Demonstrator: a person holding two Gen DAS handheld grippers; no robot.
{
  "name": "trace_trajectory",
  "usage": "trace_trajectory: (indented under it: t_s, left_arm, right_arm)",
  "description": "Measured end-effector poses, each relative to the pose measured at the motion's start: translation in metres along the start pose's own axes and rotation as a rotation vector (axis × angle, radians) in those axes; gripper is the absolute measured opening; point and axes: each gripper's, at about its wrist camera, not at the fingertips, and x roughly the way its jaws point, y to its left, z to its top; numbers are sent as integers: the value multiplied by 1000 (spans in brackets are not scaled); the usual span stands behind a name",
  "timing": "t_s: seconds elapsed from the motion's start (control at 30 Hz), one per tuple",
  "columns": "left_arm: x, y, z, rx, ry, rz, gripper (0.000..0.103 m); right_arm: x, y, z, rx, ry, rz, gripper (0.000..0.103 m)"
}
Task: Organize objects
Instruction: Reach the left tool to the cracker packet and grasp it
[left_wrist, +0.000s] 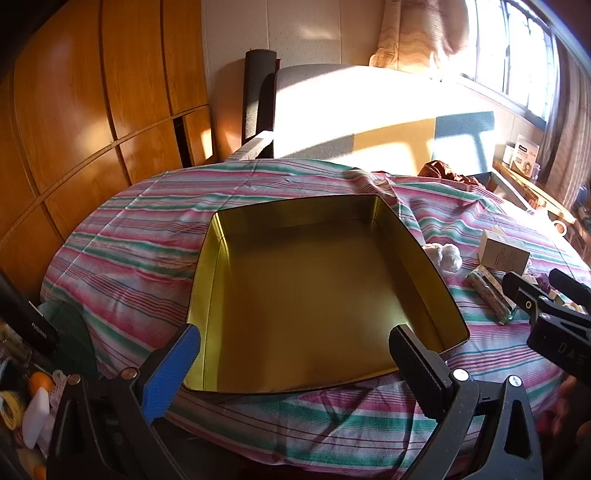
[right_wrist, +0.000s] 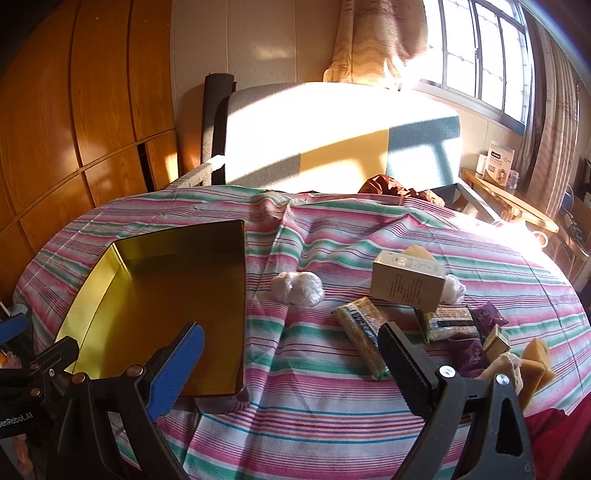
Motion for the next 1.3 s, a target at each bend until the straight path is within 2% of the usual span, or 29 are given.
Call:
trace_trajectory:
  t_s: [0.17,0.3,0.47,0.57,0.7,0.87,0.97,1.03,1.17,1.3]
  left_arm:
    - [3,-29,9,78,8,-103,103]
    - [7,-55,20,100,32,-243,103]
    - [14,-102,37,176,59,-355,103]
    - [21,-139,45,242,99,-429,103]
    - [47,-187,50,271,206,-514,103]
    - [88,-242,48,310,324,-497,103]
    - [115,-262,46,310,356,-419,103]
    - [132,-266,49,258,399,-405,103]
    - [157,-271,56,168,417,-340,103]
    - [177,-274,51,141,457,-295,101]
  right_arm:
    - [-8,-48,-2,74,-6,-80,97]
    - [-20,-98,0,142,-23,-156,97]
    - [-38,-157,0,237,-54,-232,97]
    - [-48,-190,-4,300,-64,-257,97]
    - [-54,-222,-11,366,-69,-264,97]
    - [-52,-244,-24,430,-76,-229,97]
    - [-46,-252,-32,470,-68,-172,97]
    - [-47,-259,-36,508,-77,-128,97]
    - [-46,-274,-46,614,-97,-45,97]
    - [-45,-284,-52,695,-107,-31,97]
